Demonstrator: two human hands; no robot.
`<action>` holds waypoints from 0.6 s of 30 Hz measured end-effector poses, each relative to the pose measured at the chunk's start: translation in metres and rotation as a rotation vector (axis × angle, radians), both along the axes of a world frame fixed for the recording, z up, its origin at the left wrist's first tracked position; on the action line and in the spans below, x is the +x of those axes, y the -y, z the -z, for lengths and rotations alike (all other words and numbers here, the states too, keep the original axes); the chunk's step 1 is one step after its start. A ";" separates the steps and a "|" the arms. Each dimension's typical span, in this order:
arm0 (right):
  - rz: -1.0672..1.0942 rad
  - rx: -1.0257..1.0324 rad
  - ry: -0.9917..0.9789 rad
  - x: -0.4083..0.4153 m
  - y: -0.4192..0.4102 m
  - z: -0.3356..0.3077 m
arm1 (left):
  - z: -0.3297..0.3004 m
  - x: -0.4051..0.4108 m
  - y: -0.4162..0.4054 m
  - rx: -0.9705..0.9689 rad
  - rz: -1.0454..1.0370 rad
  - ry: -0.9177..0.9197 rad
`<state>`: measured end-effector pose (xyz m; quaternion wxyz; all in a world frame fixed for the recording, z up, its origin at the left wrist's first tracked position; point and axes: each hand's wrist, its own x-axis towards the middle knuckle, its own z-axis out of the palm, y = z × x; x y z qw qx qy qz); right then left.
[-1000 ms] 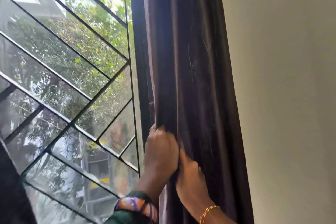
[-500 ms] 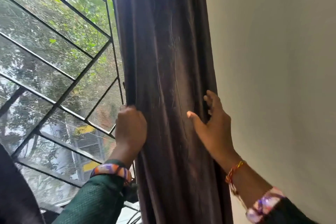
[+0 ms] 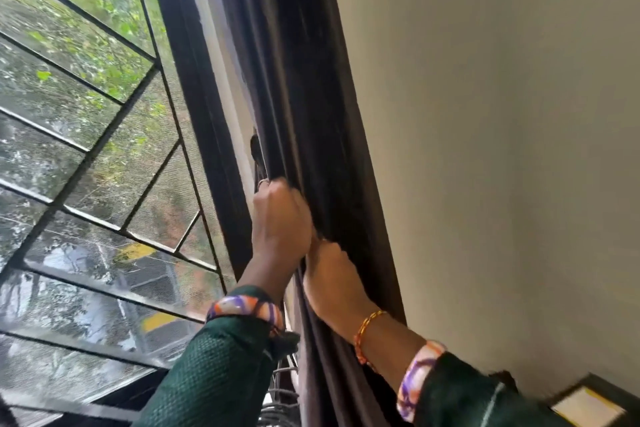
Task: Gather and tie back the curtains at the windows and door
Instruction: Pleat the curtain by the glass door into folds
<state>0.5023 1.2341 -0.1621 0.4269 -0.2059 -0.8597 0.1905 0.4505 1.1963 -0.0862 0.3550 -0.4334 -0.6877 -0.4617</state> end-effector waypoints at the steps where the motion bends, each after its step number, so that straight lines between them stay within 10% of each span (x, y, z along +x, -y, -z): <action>1: 0.002 0.017 0.015 0.000 0.003 0.005 | 0.000 0.003 0.001 0.023 0.016 0.011; 12: -0.251 0.235 0.106 0.036 -0.002 -0.002 | 0.002 -0.011 0.012 0.011 -0.100 0.067; 15: 0.092 0.439 -0.281 0.049 -0.021 -0.029 | 0.003 -0.018 0.016 0.008 -0.143 0.054; 18: 0.268 0.075 -0.347 0.053 -0.048 -0.057 | 0.004 -0.013 0.013 0.017 -0.137 0.047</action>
